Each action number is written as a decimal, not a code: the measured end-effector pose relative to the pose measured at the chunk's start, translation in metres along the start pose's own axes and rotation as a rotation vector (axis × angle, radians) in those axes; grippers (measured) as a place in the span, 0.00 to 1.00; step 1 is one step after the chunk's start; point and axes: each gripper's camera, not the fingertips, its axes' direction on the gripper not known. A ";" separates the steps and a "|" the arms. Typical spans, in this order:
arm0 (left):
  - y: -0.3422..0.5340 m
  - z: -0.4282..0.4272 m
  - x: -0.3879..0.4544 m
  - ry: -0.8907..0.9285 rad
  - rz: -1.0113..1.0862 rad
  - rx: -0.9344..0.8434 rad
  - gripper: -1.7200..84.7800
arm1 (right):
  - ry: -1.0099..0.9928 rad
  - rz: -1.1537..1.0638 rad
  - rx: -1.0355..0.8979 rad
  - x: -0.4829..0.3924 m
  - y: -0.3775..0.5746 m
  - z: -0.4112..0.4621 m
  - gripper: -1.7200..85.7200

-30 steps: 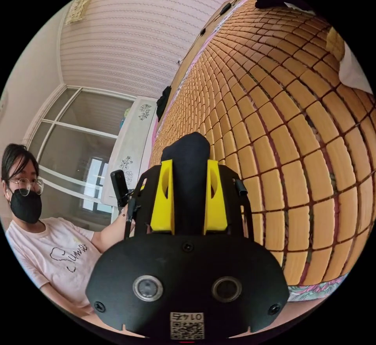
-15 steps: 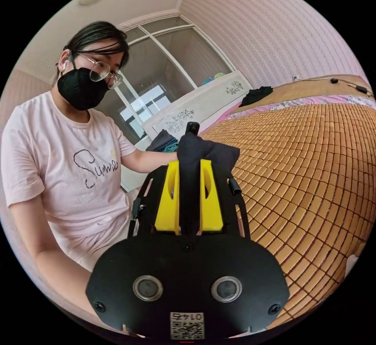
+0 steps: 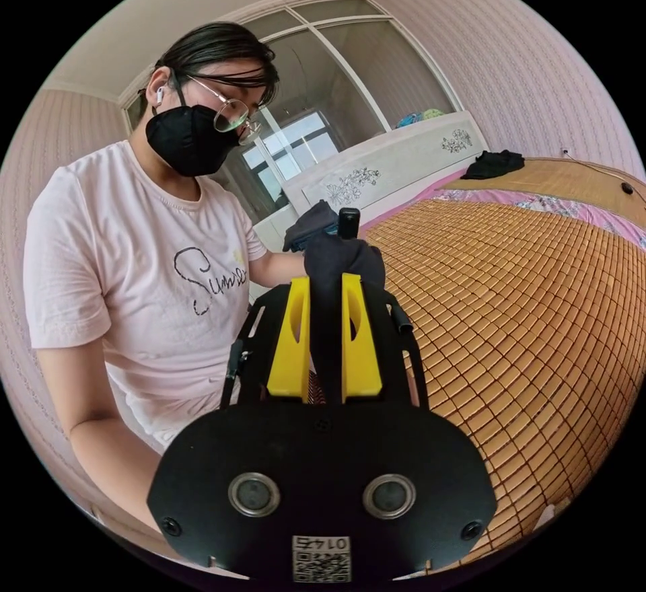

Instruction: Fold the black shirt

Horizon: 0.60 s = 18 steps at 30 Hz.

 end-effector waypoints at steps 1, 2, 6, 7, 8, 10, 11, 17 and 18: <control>0.003 -0.006 0.020 -0.082 0.018 0.011 0.10 | -0.009 -0.009 0.013 -0.005 -0.008 0.004 0.11; 0.007 -0.013 0.041 -0.153 0.027 0.030 0.09 | -0.021 -0.028 0.025 -0.010 -0.019 0.009 0.11; 0.020 -0.049 0.114 -0.365 0.032 0.120 0.09 | -0.105 -0.131 0.027 -0.030 -0.069 0.041 0.11; 0.026 -0.063 0.139 -0.438 0.024 0.152 0.09 | -0.147 -0.180 0.013 -0.039 -0.090 0.059 0.11; 0.034 -0.078 0.165 -0.511 0.011 0.187 0.09 | -0.196 -0.220 -0.001 -0.047 -0.114 0.080 0.11; 0.047 -0.102 0.204 -0.626 -0.013 0.242 0.09 | -0.268 -0.232 -0.011 -0.057 -0.150 0.117 0.11; 0.057 -0.119 0.229 -0.696 -0.051 0.283 0.09 | -0.297 -0.222 0.007 -0.063 -0.173 0.145 0.10; 0.111 -0.200 0.347 -1.065 -0.235 0.499 0.09 | -0.447 -0.304 -0.104 -0.131 -0.288 0.314 0.10; 0.115 -0.207 0.357 -1.101 -0.251 0.523 0.09 | -0.438 -0.327 -0.118 -0.140 -0.300 0.330 0.10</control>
